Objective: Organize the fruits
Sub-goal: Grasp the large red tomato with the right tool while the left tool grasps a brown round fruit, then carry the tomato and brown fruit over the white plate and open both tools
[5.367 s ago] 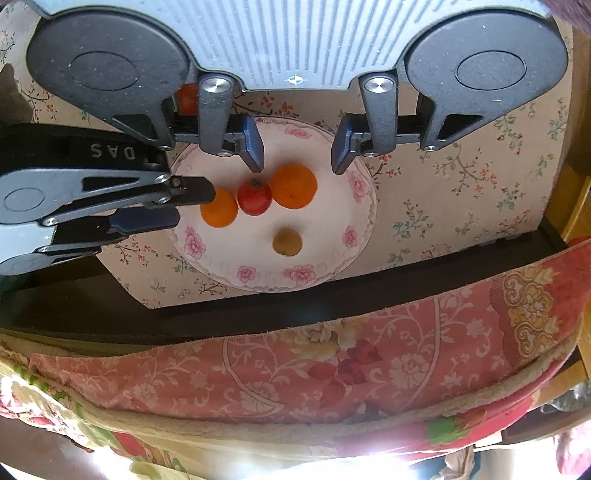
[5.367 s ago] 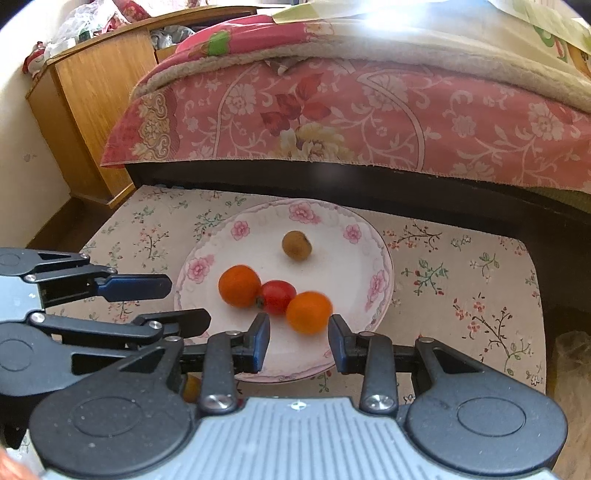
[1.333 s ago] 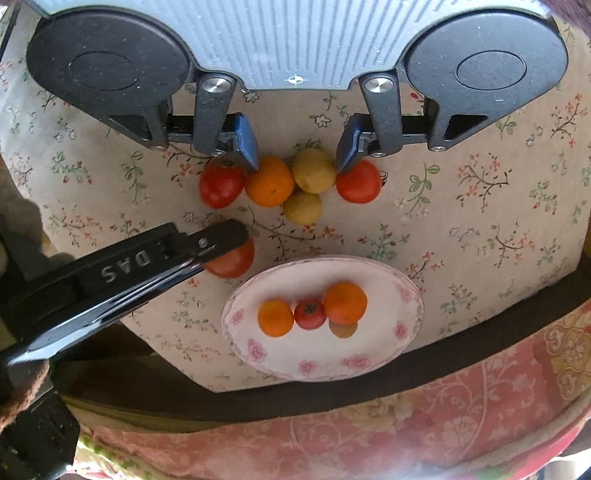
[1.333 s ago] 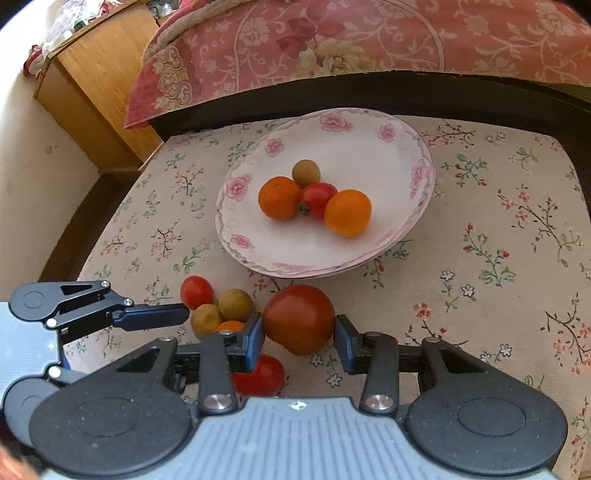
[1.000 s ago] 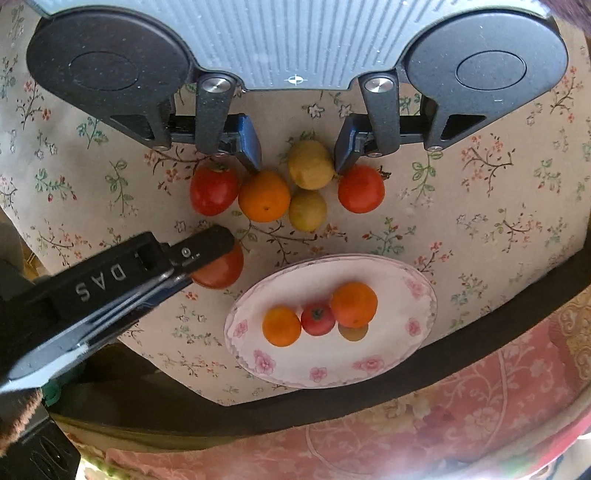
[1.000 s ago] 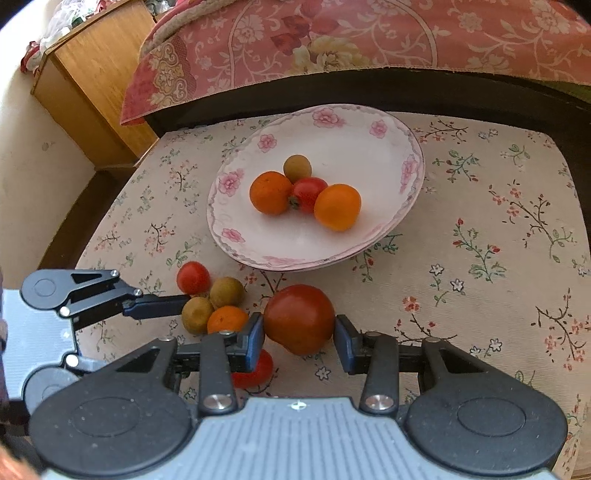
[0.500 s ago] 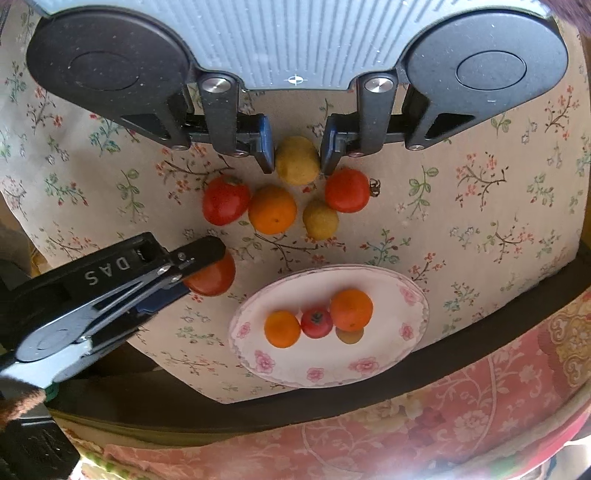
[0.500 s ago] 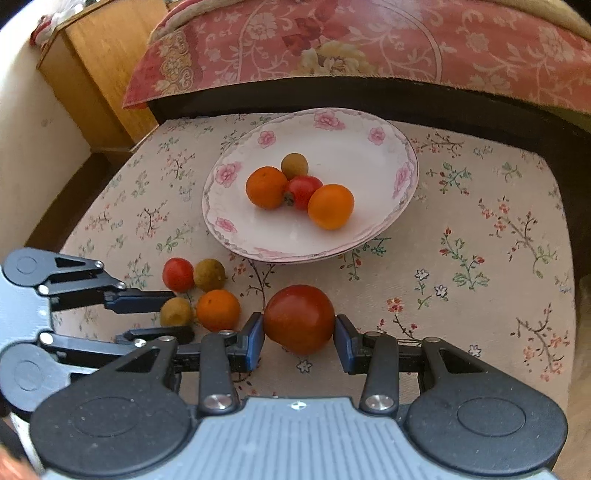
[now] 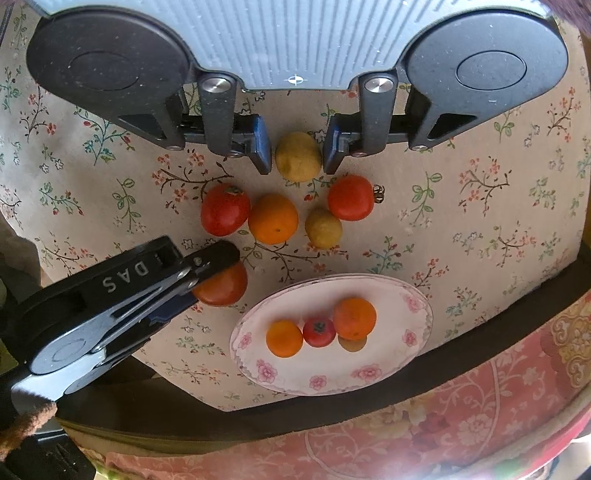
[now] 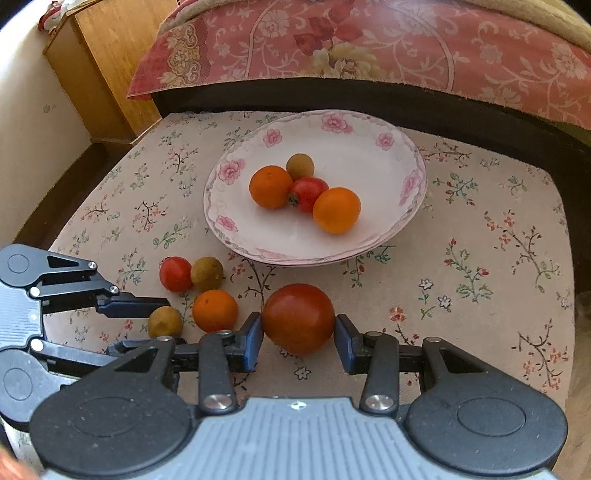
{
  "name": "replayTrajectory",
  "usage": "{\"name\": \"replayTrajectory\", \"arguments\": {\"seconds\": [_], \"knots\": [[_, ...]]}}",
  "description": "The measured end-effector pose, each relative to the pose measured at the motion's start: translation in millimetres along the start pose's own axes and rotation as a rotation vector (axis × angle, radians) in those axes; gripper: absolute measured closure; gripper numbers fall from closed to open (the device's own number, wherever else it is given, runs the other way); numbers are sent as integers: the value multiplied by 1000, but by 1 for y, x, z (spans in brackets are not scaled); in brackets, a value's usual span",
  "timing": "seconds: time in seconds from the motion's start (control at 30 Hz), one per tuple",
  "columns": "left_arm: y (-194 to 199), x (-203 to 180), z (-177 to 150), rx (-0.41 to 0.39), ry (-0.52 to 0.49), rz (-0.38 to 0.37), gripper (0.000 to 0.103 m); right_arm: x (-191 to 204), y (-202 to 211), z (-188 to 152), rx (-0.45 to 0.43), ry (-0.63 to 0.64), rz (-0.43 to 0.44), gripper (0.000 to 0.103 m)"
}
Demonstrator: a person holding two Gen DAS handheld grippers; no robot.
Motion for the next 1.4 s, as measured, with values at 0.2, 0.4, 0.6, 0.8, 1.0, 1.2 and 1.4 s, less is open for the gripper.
{"name": "replayTrajectory", "arguments": {"seconds": [0.2,0.4,0.6,0.8,1.0,1.2,1.4], "knots": [[1,1,-1,-8,8,-1,62,3,-2,1,-8,16,-13,59],[2,-1,-1,-3,33,-3,69,3,-1,0,-6,15,-10,59],[6,0,4,-10,43,1,69,6,2,-2,-2,17,-1,59],[14,6,15,-37,62,10,69,8,11,0,-25,16,5,59],[20,11,29,-72,74,24,69,10,17,4,-41,14,9,59],[23,14,45,-100,84,41,69,7,23,13,-71,9,-2,59],[22,15,62,-125,95,50,69,3,28,24,-99,-8,-16,59]]}}
Point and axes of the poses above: each gripper's, at about its wrist camera, not at the fingertips, and y roughly against the way its jaws point, x to its left, z to its top, the point moved 10 cm from there along -y, roughly the way its jaws point, and after that the axes turned 7 degrees about x, right-handed, at the moved point
